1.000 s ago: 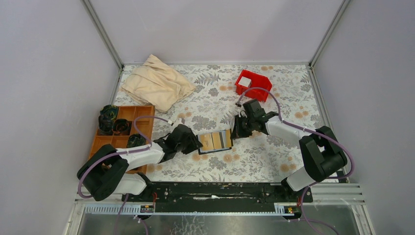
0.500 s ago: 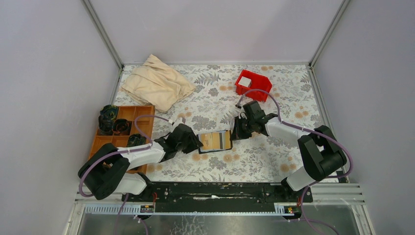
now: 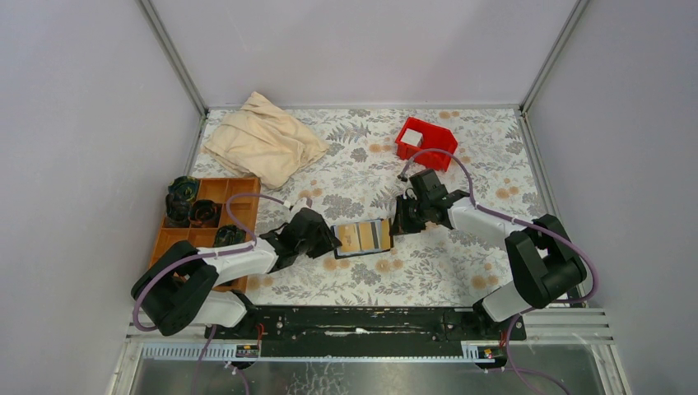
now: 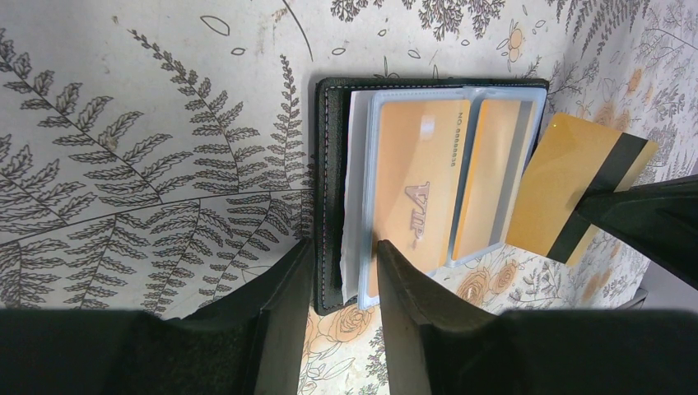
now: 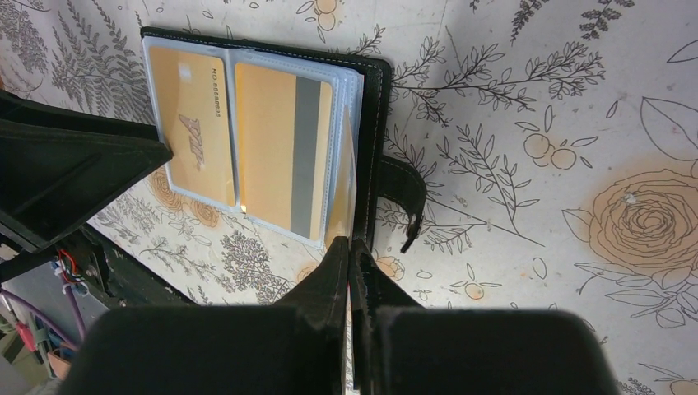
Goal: Put the credit cards into the card holder
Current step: Turn over the card slot in the card holder.
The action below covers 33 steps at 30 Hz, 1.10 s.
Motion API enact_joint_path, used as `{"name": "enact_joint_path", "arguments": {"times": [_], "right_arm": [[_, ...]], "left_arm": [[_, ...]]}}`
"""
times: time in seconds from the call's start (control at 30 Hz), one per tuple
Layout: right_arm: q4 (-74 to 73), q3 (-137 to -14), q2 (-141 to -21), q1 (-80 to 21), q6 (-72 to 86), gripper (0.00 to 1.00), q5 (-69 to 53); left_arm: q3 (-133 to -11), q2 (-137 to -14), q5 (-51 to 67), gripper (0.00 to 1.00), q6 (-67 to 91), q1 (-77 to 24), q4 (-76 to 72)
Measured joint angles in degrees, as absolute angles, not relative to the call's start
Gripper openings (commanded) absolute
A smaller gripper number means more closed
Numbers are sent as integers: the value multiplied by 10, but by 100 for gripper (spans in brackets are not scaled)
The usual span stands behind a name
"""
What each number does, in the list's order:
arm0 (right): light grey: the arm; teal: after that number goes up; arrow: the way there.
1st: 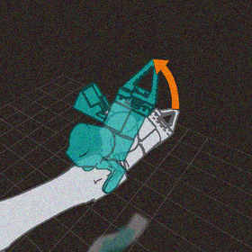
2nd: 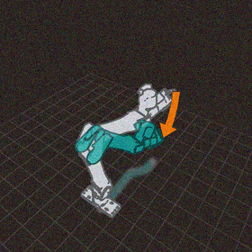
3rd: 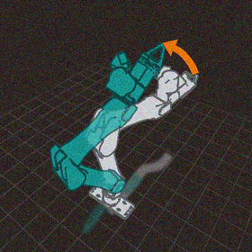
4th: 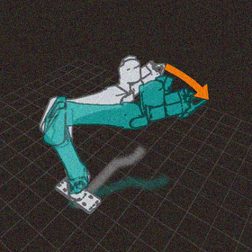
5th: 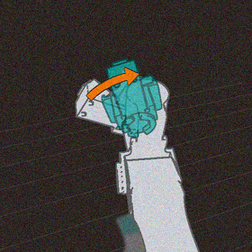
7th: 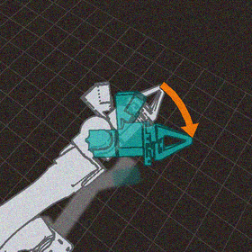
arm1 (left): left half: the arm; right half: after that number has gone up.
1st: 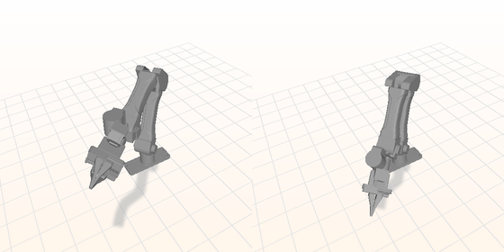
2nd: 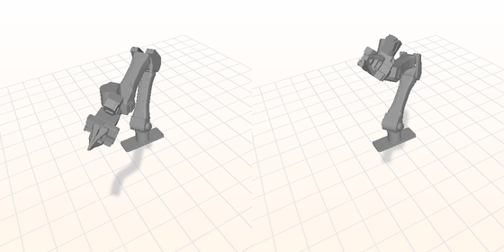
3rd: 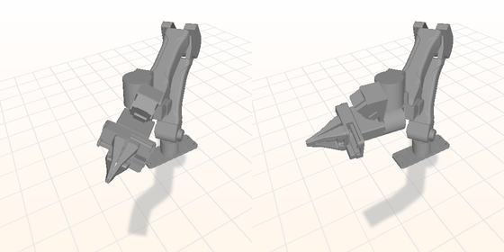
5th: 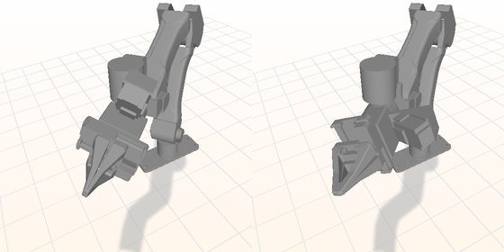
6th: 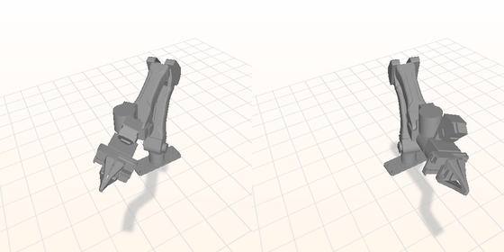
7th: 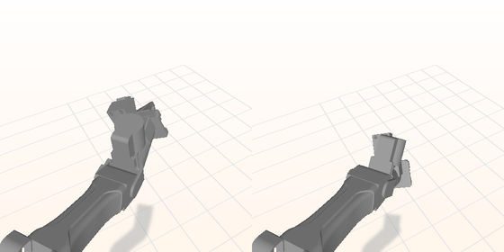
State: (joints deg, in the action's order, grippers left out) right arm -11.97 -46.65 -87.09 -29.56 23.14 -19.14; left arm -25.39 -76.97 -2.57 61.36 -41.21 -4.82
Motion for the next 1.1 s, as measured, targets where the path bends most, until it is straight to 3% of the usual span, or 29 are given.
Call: {"name": "enact_joint_path", "arguments": {"times": [1.1], "right_arm": [[-22,-461,-874,-300,309,0,-289]], "left_arm": [[-253,-779,-13,41,606,-412,-66]]}}
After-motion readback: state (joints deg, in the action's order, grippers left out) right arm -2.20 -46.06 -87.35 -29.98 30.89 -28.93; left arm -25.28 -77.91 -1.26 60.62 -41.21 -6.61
